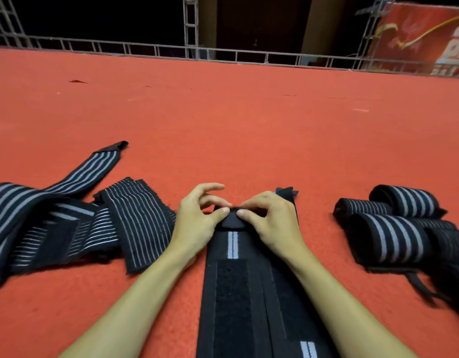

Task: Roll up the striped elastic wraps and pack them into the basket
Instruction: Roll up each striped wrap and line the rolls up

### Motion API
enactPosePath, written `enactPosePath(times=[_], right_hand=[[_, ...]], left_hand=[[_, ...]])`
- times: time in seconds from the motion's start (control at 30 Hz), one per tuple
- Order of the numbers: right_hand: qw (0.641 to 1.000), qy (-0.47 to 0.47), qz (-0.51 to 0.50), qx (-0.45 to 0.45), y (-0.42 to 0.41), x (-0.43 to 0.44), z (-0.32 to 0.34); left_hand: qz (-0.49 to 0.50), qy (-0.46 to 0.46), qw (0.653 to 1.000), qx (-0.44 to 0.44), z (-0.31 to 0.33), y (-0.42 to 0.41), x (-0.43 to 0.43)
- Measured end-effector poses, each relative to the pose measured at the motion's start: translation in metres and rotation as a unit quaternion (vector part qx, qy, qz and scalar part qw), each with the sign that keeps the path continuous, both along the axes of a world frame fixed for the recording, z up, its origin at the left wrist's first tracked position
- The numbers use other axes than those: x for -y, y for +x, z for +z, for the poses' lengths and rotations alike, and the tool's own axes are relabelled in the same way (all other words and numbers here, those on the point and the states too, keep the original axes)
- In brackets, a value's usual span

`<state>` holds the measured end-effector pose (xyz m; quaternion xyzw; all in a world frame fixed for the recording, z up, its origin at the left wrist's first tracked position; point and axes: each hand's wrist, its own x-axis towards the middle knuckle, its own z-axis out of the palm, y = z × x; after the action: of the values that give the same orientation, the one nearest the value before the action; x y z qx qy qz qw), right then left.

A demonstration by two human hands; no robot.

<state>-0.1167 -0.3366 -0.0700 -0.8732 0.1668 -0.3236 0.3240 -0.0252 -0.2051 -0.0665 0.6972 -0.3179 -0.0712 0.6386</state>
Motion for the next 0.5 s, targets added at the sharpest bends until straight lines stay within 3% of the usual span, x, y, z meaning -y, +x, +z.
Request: enactPosePath(times=[0.27, 0.4, 0.5], right_hand=[[0.993, -0.096, -0.074, 0.010, 0.016, 0.001, 0.021], [0.983, -0.126, -0.135, -0.009, 0.045, 0.017, 0.053], [0.975, -0.126, -0.150, -0.104, 0.063, 0.030, 0.054]], left_hand=[[0.013, 0.001, 0.999, -0.038, -0.004, 0.006, 0.007], [0.017, 0.045, 0.999, 0.016, -0.010, 0.009, 0.008], [0.034, 0.078, 0.994, 0.076, -0.009, 0.010, 0.008]])
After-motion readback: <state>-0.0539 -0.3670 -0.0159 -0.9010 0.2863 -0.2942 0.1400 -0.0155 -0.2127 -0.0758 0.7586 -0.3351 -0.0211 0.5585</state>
